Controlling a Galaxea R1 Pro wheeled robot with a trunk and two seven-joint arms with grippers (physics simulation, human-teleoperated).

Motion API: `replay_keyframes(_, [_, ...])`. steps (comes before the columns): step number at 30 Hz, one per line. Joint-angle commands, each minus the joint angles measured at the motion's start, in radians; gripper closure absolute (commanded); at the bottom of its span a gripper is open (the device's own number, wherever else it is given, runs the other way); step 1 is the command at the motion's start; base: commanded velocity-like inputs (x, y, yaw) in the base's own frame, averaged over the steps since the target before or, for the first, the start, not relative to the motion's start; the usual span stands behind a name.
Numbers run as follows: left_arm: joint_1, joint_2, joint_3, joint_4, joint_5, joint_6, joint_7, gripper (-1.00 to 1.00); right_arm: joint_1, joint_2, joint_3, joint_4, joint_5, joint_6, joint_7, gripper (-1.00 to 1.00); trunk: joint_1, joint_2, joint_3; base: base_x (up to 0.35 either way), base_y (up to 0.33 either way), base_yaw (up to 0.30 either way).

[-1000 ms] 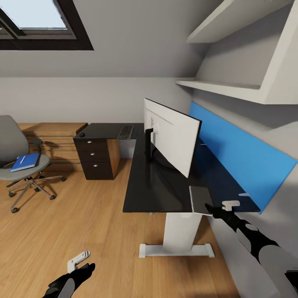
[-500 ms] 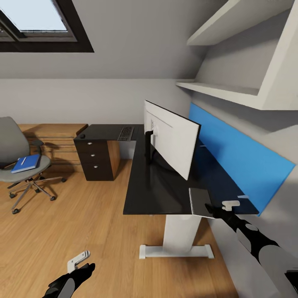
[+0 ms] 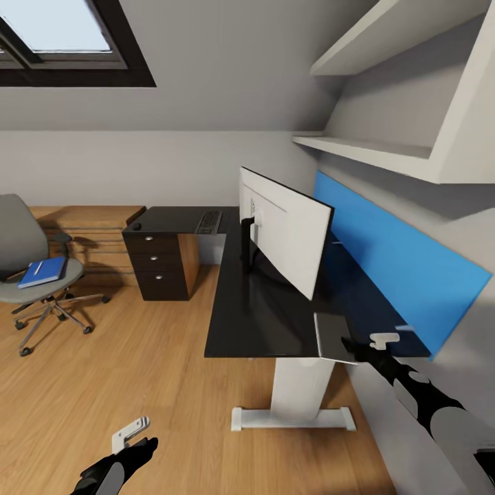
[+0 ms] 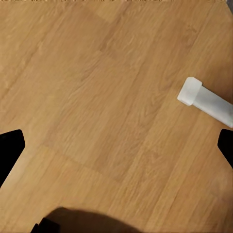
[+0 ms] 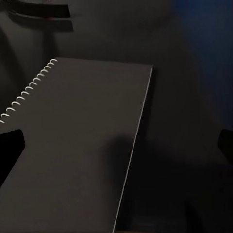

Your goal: In the bedroom, organize the workspace by keeping the computer under the desk, ensuring the monitor is on the desk, placing the keyboard on the desk next to the monitor, placing the mouse on the desk next to the keyboard, moving the folder from the swivel chair onto the desk next to the mouse, stacking the notebook on top of the folder with the pen on top of the notebook, and positioning the swivel chair next to the desk.

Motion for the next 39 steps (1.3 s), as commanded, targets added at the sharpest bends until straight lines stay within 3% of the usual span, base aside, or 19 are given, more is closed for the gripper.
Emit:
replay_keyframes(1, [0.000, 0.000, 0.000, -0.002, 0.010, 0.004, 0.007, -1.00, -0.001, -0.001, 0.007, 0.001, -0.011, -0.003, 0.003, -1.00, 0.000, -0.001, -0.001, 0.178, 0.000, 0.000])
replay_keyframes(7, [0.000, 0.000, -0.026, 0.025, -0.030, -0.114, 0.009, -1.00, -0.001, 0.000, 0.007, 0.002, -0.014, -0.006, -0.003, -1.00, 0.000, -0.001, -0.001, 0.259, 0.000, 0.000])
replay_keyframes(9, [0.000, 0.000, -0.030, 0.033, -0.033, -0.125, 0.009, -1.00, -0.001, 0.000, 0.006, 0.002, -0.014, -0.006, -0.004, -1.00, 0.000, -0.001, -0.001, 0.088, 0.000, 0.000])
replay_keyframes(39, [0.000, 0.000, -0.034, 0.043, -0.037, -0.141, 0.009, -1.00, -0.001, -0.002, 0.005, 0.004, -0.015, -0.001, -0.004, -1.00, 0.000, -0.001, -0.001, 0.135, 0.000, 0.000])
